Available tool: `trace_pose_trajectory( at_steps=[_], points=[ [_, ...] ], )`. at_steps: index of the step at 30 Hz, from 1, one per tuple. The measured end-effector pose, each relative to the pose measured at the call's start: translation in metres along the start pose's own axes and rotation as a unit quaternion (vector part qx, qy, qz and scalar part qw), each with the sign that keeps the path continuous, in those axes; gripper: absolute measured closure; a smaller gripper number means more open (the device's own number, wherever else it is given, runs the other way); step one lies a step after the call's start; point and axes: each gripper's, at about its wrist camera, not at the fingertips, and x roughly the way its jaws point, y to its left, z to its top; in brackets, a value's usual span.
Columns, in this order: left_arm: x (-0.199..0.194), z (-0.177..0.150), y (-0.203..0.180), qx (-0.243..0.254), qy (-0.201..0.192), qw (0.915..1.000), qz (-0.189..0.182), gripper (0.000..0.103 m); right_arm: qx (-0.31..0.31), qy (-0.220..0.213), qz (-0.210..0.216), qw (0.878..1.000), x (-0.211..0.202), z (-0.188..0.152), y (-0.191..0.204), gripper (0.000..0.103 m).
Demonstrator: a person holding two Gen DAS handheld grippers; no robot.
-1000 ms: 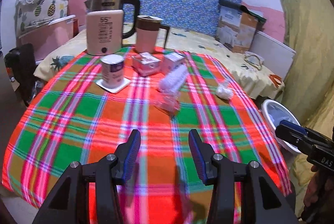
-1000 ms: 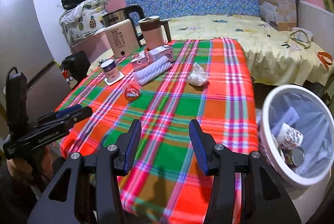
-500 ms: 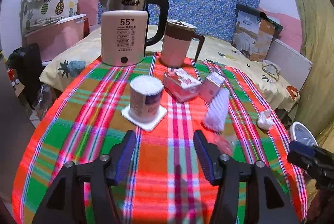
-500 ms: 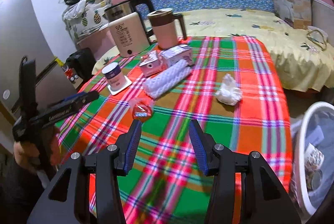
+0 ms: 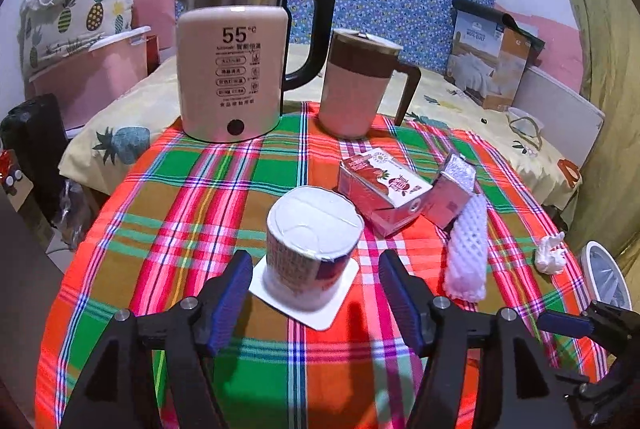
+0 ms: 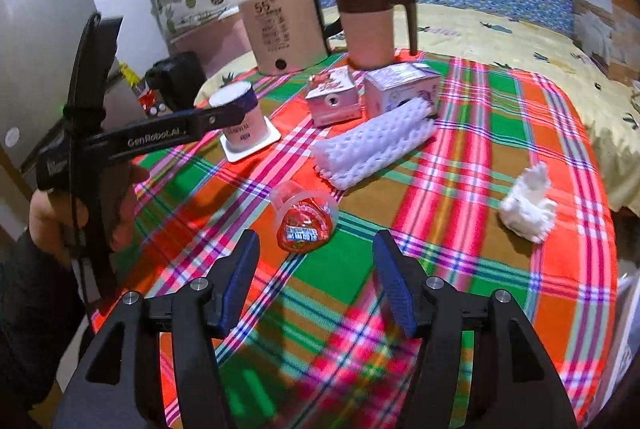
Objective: Collect trash
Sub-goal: 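Grasp the white yogurt cup with the left gripper while the right grasps the red jelly cup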
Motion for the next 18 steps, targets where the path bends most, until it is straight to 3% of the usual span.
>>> trace_pose_trajectory(
  at_steps=[8, 9, 11, 12, 13, 18],
  points=[
    [0.021, 0.001, 0.002, 0.008, 0.02, 0.9998, 0.0, 0.039, -0.021, 0.017, 0.004, 1.0, 0.025, 0.012, 0.008, 0.042],
    [0.023, 0.001, 0.002, 0.005, 0.023, 0.9997, -0.008, 0.047, -0.019, 0.02, 0.005, 1.0, 0.027, 0.013, 0.008, 0.043],
    [0.023, 0.001, 0.003, 0.001, 0.023, 0.9997, -0.011, 0.051, -0.012, 0.03, 0.009, 0.999, 0.031, 0.013, 0.007, 0.043],
    [0.023, 0.001, 0.003, 0.001, 0.022, 0.9997, -0.011, 0.051, -0.007, 0.033, 0.013, 0.999, 0.032, 0.013, 0.006, 0.047],
    [0.021, 0.0, 0.003, 0.001, 0.017, 0.9998, -0.011, 0.052, -0.003, 0.035, 0.016, 0.999, 0.031, 0.012, 0.006, 0.059],
    [0.005, -0.006, 0.001, -0.003, 0.004, 1.0, -0.008, 0.053, 0.008, 0.023, 0.01, 1.0, 0.015, 0.005, 0.004, 0.059]
  ],
)
